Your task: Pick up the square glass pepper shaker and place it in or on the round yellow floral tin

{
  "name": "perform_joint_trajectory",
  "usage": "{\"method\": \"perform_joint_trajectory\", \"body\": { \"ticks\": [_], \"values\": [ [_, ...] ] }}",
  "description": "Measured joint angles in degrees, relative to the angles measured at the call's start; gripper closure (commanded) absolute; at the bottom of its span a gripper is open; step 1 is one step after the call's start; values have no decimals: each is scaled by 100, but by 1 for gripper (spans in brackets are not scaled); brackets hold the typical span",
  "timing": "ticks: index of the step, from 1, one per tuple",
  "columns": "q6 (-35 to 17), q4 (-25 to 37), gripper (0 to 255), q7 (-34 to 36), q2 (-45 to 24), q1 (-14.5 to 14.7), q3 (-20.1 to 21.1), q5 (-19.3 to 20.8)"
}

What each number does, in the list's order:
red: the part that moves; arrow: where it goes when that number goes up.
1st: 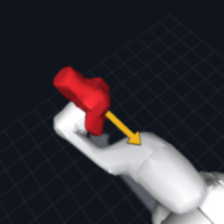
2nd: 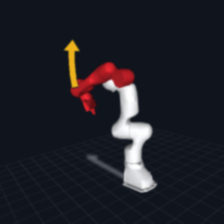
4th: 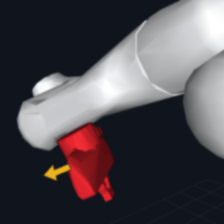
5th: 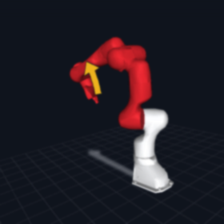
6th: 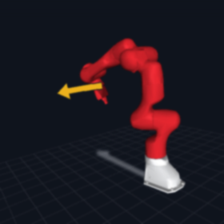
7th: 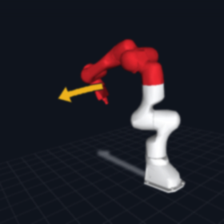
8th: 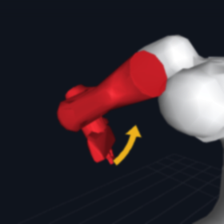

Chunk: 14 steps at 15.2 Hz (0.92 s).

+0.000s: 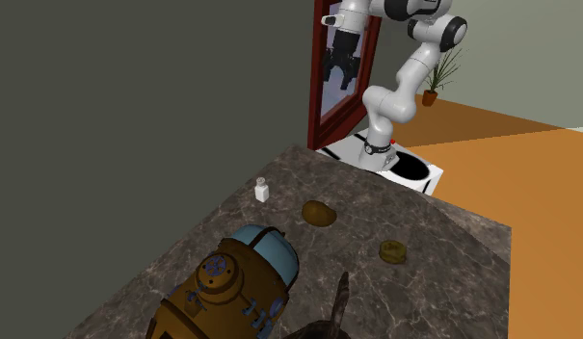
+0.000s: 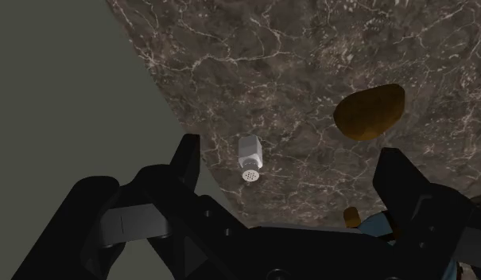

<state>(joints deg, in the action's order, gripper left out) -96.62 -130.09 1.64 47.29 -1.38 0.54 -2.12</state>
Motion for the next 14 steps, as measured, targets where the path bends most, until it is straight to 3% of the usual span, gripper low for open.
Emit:
{"method": "perform_joint_trajectory", "body": {
  "ticks": [3, 14],
  "values": [
    [-275, -131, 0, -68, -136, 7, -56, -18],
    [-2411, -747, 0, -713, -1544, 182, -507, -353]
  ]
}}
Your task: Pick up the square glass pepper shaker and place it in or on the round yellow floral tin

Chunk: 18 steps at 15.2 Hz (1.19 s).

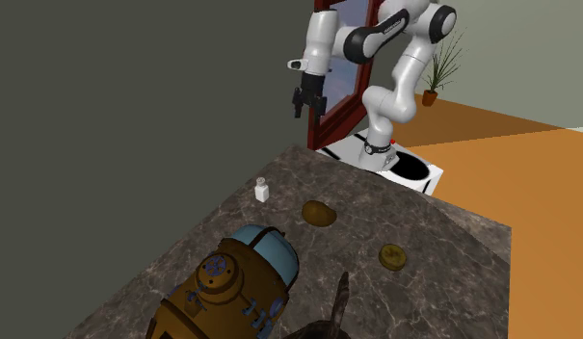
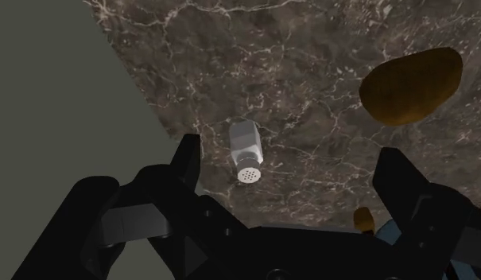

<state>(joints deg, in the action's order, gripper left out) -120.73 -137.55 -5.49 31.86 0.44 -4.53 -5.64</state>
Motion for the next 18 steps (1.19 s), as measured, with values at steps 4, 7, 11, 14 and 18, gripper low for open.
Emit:
{"method": "perform_joint_trajectory", "body": {
  "ticks": [4, 7, 11, 14, 18],
  "values": [
    [-772, -6, 0, -378, -745, 118, -216, -253],
    [-1272, 175, 0, -699, -1419, 248, -366, -540],
    [-1782, 451, 0, -1200, -2232, 409, -528, -1039],
    [-2084, 834, 0, -1630, -2957, 503, -593, -1530],
    [-2340, 1322, 0, -2239, -3796, 497, -575, -2198]
  ]
}}
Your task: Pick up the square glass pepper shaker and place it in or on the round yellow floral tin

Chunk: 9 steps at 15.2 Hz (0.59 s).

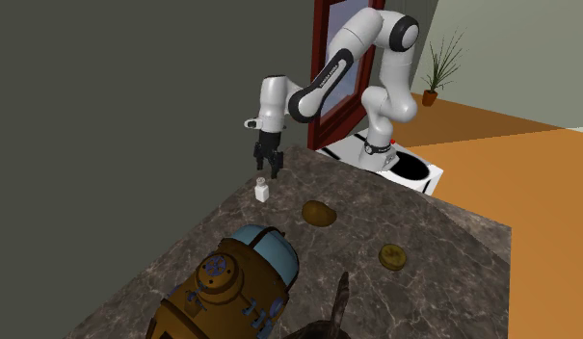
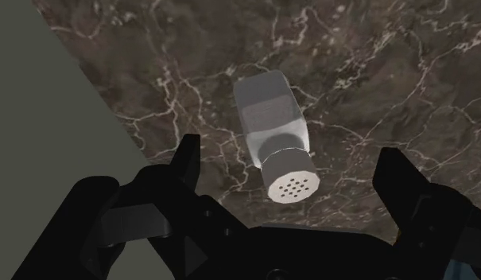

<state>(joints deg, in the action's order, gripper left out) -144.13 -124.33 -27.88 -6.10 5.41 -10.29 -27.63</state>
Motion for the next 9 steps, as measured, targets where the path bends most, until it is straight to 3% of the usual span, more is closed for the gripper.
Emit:
{"method": "perform_joint_trajectory", "body": {
  "ticks": [9],
  "values": [
    [-402, 242, 0, -361, -685, -14, 158, -482]
  ]
}}
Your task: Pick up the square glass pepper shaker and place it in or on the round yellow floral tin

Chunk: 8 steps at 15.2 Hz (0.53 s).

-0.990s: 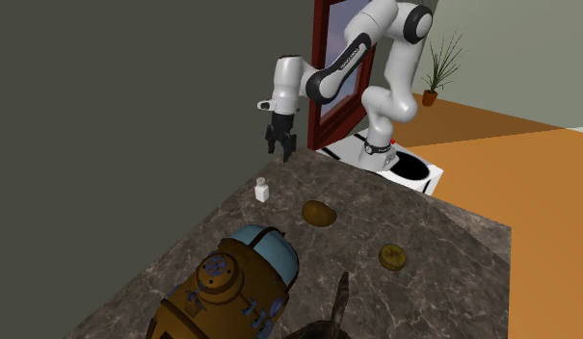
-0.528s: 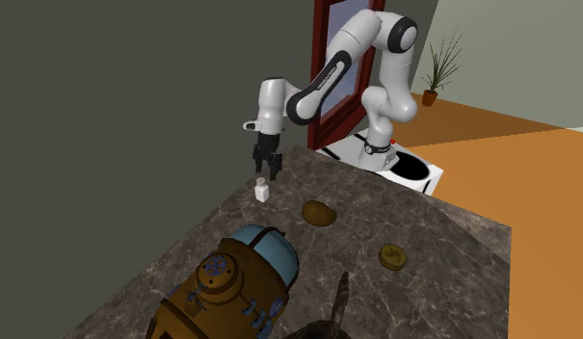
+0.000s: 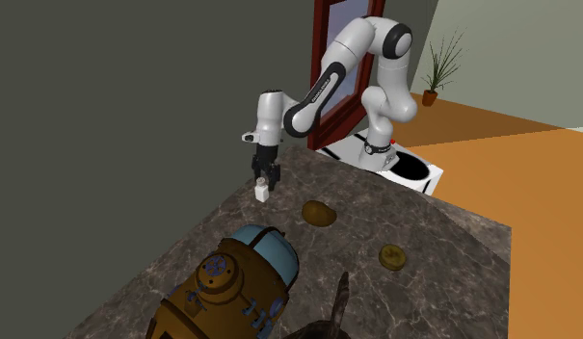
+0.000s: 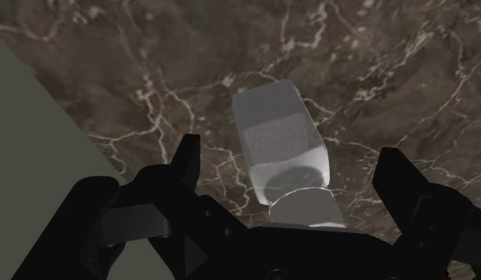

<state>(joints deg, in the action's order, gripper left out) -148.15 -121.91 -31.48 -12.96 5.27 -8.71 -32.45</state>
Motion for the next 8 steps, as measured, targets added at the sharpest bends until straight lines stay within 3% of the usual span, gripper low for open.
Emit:
{"method": "perform_joint_trajectory", "body": {
  "ticks": [5, 6, 8],
  "values": [
    [-24, 13, 0, -15, -35, 0, 11, -23],
    [-24, 13, 255, -15, -35, 0, 11, -23],
    [-25, 14, 255, -15, -34, -2, 9, -23]
  ]
}}
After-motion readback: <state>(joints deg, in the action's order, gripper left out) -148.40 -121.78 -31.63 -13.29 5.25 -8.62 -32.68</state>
